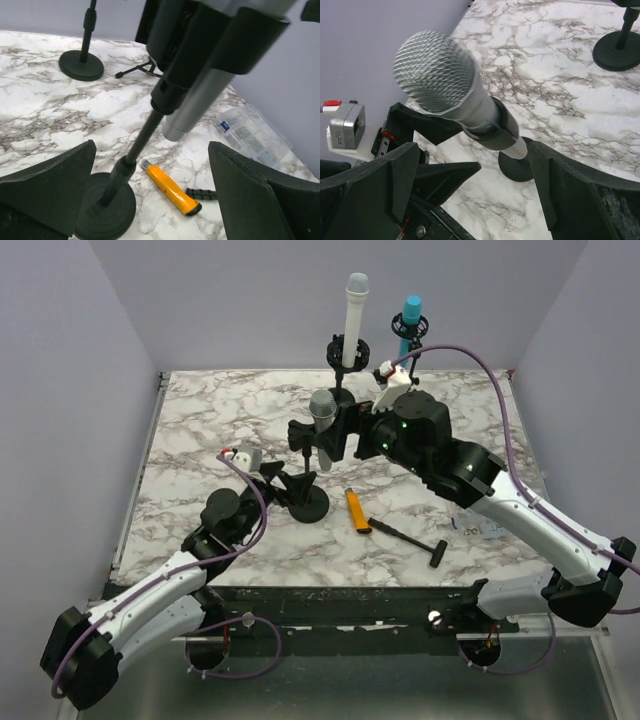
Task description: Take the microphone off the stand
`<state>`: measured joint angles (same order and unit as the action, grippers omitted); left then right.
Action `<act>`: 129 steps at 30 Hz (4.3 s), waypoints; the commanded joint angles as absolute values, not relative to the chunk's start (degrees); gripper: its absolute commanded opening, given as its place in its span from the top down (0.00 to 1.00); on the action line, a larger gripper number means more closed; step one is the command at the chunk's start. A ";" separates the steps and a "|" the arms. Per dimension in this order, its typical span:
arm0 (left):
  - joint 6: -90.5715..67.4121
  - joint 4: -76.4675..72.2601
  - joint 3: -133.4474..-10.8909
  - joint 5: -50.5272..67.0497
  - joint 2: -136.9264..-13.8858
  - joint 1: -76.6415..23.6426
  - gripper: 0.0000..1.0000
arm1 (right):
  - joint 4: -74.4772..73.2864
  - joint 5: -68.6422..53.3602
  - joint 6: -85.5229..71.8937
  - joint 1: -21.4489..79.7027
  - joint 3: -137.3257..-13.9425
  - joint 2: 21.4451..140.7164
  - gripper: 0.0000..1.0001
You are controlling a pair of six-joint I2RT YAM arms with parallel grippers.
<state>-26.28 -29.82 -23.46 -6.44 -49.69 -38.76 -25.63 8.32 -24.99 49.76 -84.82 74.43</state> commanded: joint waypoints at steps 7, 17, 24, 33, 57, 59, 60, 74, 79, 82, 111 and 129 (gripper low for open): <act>-27.47 1.02 -27.73 -0.26 -28.54 -38.45 0.01 | -32.09 39.96 -25.10 61.32 -95.51 83.71 0.00; -26.92 11.84 -36.72 3.21 -30.05 -30.04 0.01 | -37.80 50.67 -22.30 63.33 -107.56 93.87 0.07; -27.71 7.14 -38.23 16.18 -32.25 -23.85 0.01 | -37.35 51.74 -19.68 63.35 -109.67 95.52 0.23; -27.71 4.39 -45.74 27.81 -38.04 -18.63 0.01 | -31.20 48.49 -13.91 63.21 -104.67 94.35 0.66; -21.49 -18.08 -45.00 46.54 -49.41 -10.63 0.01 | -22.23 12.37 -1.28 53.33 -91.78 85.31 0.99; -20.50 -20.02 -45.65 46.39 -51.50 -11.60 0.01 | -22.65 11.74 -1.23 53.02 -92.33 85.40 0.99; -19.16 -19.34 -46.90 46.49 -53.01 -12.42 0.01 | -22.74 11.56 -1.27 53.02 -92.59 85.43 0.99; -6.13 -6.48 -52.62 35.85 -58.63 -20.65 0.23 | -25.26 10.73 -3.26 52.72 -96.04 86.92 0.99; -5.92 -6.98 -52.39 36.00 -60.08 -21.14 0.27 | -25.53 10.48 -3.58 52.76 -96.57 86.86 0.99; -6.12 -6.65 -53.00 37.36 -61.11 -21.18 0.42 | -25.99 10.03 -3.69 52.80 -97.13 87.08 0.99; -9.75 -4.92 -49.61 35.88 -56.12 -21.53 0.02 | -29.26 40.82 -5.16 52.77 -94.84 67.97 0.99; -27.23 7.43 -54.74 38.86 -42.46 -26.66 0.03 | -32.83 4.63 -25.03 52.80 -75.78 59.46 0.99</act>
<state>-18.94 7.20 -58.33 34.46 -42.28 -22.92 -36.42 16.84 -20.47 52.51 -77.08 59.18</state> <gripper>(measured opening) 0.973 0.570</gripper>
